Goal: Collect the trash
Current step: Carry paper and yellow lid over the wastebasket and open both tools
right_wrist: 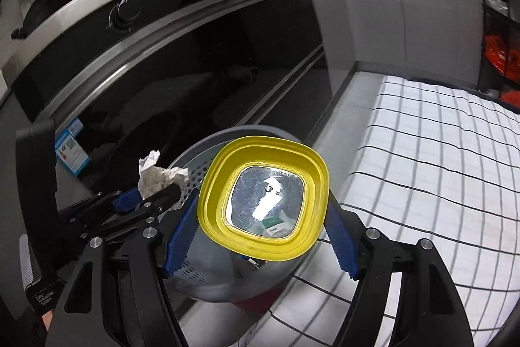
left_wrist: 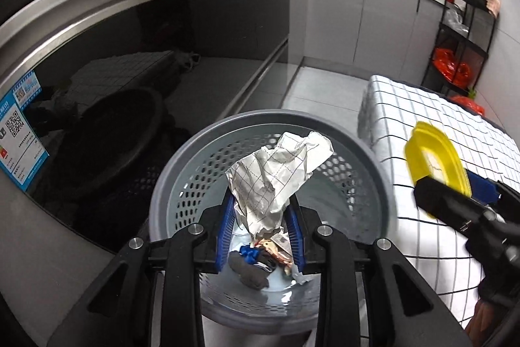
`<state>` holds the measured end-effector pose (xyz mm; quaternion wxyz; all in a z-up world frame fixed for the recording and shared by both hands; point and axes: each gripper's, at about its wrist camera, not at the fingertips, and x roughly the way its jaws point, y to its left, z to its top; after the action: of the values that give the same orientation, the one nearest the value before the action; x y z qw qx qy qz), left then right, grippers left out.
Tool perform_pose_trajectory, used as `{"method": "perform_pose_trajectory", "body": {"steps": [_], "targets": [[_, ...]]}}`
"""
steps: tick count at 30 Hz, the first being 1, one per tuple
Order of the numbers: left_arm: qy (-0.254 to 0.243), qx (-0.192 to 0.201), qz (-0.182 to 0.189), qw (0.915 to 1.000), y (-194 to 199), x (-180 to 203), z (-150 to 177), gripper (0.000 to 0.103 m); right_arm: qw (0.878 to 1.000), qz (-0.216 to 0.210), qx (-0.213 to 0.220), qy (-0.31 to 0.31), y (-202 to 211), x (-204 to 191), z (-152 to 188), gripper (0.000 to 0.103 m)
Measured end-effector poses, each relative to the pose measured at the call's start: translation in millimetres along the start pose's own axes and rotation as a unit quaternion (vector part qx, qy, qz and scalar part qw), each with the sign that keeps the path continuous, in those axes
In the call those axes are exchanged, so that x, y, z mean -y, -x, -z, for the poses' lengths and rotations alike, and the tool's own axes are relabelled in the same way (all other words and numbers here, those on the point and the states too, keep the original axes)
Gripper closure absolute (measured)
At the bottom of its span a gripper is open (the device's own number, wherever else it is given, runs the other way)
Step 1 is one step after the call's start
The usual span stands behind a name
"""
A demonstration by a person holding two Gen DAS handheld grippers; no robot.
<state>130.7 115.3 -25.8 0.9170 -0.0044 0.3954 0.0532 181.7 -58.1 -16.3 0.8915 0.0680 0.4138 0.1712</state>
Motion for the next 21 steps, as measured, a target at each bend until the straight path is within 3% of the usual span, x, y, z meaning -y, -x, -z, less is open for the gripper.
{"method": "perform_pose_trajectory", "body": {"steps": [6,8,15,21], "targets": [[0.013,-0.010,-0.001,0.9999,-9,-10,0,0.067,0.999,-0.004,-0.030,0.011,-24,-10,2,0.033],[0.018,-0.011,-0.002,0.9998,-10,-13,1,0.066,0.999,-0.005,-0.032,0.011,-27,-11,1,0.033],[0.031,0.005,-0.003,0.9995,-4,-20,3,0.047,1.000,0.002,-0.030,0.003,-26,-8,1,0.029],[0.032,0.007,0.002,0.9995,0,-20,2,0.043,1.000,0.006,-0.021,-0.003,-20,-6,1,0.028]]}}
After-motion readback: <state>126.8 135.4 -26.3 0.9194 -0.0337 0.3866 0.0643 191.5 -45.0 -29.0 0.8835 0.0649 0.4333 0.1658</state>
